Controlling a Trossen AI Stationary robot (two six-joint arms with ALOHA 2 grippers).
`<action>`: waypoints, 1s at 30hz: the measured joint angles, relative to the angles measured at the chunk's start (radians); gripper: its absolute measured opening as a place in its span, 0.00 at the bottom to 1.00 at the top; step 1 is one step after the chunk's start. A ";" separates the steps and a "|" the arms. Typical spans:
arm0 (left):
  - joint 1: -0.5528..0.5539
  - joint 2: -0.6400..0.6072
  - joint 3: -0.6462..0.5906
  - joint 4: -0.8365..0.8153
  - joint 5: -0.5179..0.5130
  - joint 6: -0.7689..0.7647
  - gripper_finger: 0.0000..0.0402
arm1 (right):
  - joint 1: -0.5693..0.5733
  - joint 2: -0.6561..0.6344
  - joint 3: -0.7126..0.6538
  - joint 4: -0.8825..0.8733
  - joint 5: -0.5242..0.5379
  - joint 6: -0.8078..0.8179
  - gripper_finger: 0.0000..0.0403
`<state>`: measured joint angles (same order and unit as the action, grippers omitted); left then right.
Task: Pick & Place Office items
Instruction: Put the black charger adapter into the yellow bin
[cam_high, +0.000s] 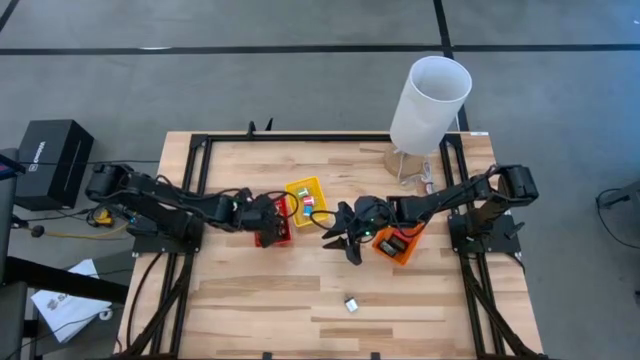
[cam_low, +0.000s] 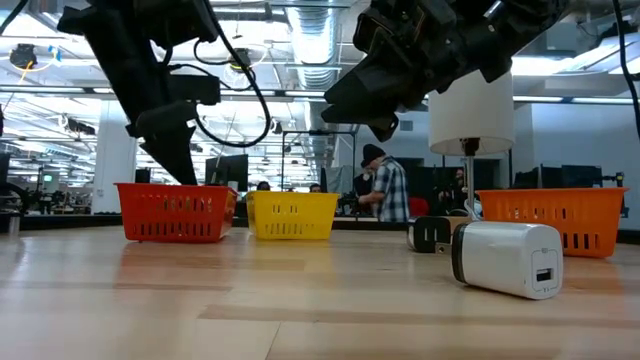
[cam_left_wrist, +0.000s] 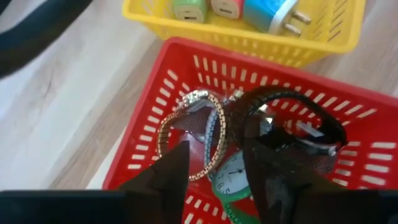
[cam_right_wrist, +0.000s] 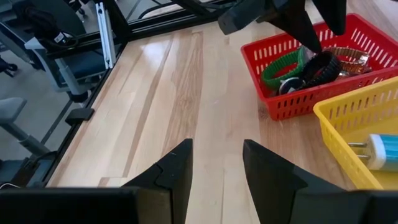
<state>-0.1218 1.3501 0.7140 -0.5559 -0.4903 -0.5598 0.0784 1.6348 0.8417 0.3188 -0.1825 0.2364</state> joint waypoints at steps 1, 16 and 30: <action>0.000 -0.005 0.003 0.002 0.000 0.002 0.38 | 0.000 0.000 0.000 0.001 0.000 0.000 0.33; -0.014 -0.111 0.021 0.267 -0.078 0.091 0.44 | -0.005 0.004 0.000 -0.028 0.000 -0.041 0.31; -0.017 -0.099 0.021 0.336 -0.040 0.138 0.40 | 0.042 0.008 0.083 -0.298 -0.003 -0.406 0.51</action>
<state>-0.1390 1.2514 0.7353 -0.2195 -0.5303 -0.4221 0.1209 1.6424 0.9248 0.0212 -0.1852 -0.1696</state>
